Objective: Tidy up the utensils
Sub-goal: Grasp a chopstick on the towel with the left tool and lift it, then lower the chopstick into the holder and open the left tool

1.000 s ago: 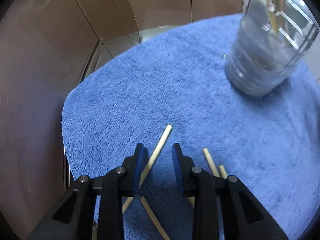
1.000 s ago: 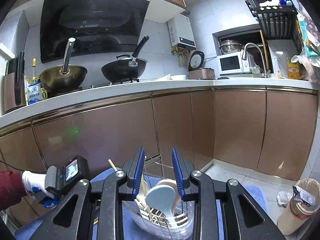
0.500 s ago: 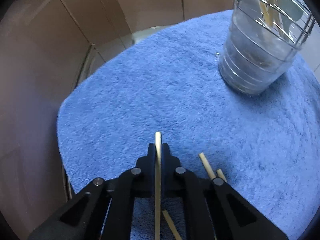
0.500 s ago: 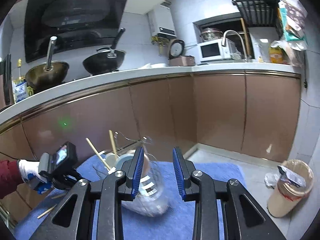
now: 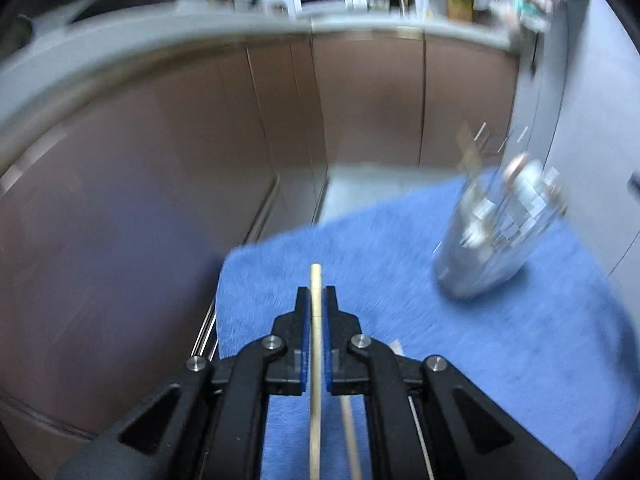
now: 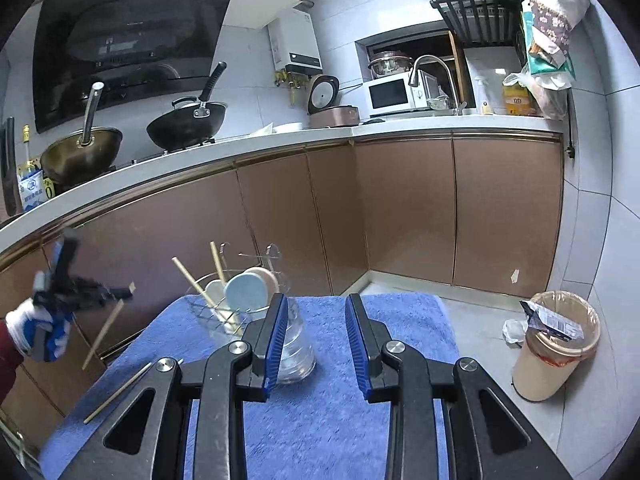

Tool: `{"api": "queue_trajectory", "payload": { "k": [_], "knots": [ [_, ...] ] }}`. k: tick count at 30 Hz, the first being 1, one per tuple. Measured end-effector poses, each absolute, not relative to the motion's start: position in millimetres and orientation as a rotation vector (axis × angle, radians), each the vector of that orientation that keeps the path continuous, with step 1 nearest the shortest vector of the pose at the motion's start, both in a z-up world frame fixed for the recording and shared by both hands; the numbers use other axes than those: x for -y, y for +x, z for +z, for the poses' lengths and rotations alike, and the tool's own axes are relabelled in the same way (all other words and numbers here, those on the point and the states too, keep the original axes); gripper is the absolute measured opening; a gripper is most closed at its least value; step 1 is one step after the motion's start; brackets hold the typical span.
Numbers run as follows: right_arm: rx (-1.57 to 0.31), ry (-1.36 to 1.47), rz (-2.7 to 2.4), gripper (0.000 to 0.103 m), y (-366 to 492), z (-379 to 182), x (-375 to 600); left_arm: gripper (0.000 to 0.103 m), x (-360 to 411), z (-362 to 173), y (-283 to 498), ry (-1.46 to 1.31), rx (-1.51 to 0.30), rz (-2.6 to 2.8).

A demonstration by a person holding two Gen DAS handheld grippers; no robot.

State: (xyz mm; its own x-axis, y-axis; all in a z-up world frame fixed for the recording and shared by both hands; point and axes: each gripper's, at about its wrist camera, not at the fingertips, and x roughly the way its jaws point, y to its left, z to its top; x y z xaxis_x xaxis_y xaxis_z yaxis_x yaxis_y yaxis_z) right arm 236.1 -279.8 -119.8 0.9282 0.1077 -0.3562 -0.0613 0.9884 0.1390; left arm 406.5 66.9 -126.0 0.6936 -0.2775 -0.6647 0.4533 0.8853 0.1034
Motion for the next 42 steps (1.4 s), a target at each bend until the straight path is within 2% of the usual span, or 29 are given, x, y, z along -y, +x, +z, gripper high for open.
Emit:
{"api": "queue_trajectory", "payload": {
  "k": [9,14,18,23,30,36,42],
  "knots": [
    [-0.395,0.117,0.110,0.029,201,-118,261,0.005,-56,-22,333,0.037,-0.434,-0.496],
    [-0.409,0.128,0.122,0.030,188,-125,263,0.005,-36,15,329,-0.122,-0.318,-0.496],
    [-0.415,0.154,0.111,0.031,186,-133,281,0.005,-3,25,350,-0.217,-0.284,-0.499],
    [-0.426,0.177,0.075,0.032,192,-143,308,0.005,33,4,391,-0.292,-0.287,-0.505],
    [-0.472,0.218,0.022,0.032,206,-168,339,0.005,68,-55,433,-0.269,-0.261,-0.370],
    [-0.500,0.216,0.031,0.032,215,-181,334,0.005,80,-92,441,-0.217,-0.263,-0.322],
    [-0.500,0.186,0.061,0.032,216,-177,313,0.005,73,-98,437,-0.215,-0.281,-0.331]
  ]
}}
